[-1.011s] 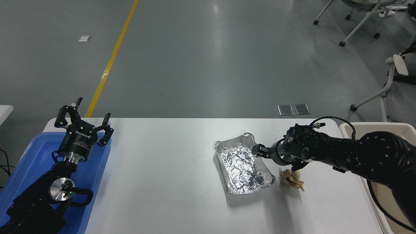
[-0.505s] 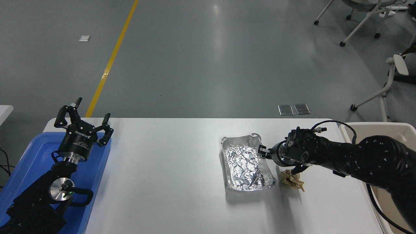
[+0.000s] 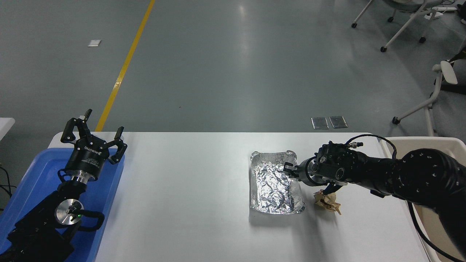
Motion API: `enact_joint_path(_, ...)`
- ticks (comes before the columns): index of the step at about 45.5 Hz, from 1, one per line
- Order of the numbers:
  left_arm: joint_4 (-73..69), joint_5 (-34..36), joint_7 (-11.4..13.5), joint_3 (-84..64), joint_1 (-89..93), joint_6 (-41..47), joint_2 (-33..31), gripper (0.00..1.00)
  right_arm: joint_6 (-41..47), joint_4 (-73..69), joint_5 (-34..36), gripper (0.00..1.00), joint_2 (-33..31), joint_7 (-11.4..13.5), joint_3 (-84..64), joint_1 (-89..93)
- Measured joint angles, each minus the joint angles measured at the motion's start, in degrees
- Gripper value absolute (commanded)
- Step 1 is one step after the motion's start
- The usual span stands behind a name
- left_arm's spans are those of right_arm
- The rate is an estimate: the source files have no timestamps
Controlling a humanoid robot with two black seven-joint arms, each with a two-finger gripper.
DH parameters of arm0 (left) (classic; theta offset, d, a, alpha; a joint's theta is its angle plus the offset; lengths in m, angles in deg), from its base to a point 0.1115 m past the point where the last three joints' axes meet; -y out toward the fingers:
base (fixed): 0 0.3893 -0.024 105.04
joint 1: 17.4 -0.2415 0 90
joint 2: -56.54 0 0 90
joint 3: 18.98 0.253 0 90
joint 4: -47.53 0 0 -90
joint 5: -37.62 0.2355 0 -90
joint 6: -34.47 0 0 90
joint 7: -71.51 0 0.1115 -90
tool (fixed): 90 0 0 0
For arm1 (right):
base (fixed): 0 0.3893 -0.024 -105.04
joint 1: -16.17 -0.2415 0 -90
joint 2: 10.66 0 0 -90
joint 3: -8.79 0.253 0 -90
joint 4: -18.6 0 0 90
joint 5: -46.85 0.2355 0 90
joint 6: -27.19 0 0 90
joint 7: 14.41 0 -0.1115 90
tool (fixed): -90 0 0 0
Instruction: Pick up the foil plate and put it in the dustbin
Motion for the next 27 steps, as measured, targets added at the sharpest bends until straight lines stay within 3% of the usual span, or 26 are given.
enact_joint_path(27,0.00,0.00,0.00,0.00,0.00,0.00,-0.02,0.98,4.71,-3.23,-3.08,0.00,-0.03,-1.72,0.42,-7.73)
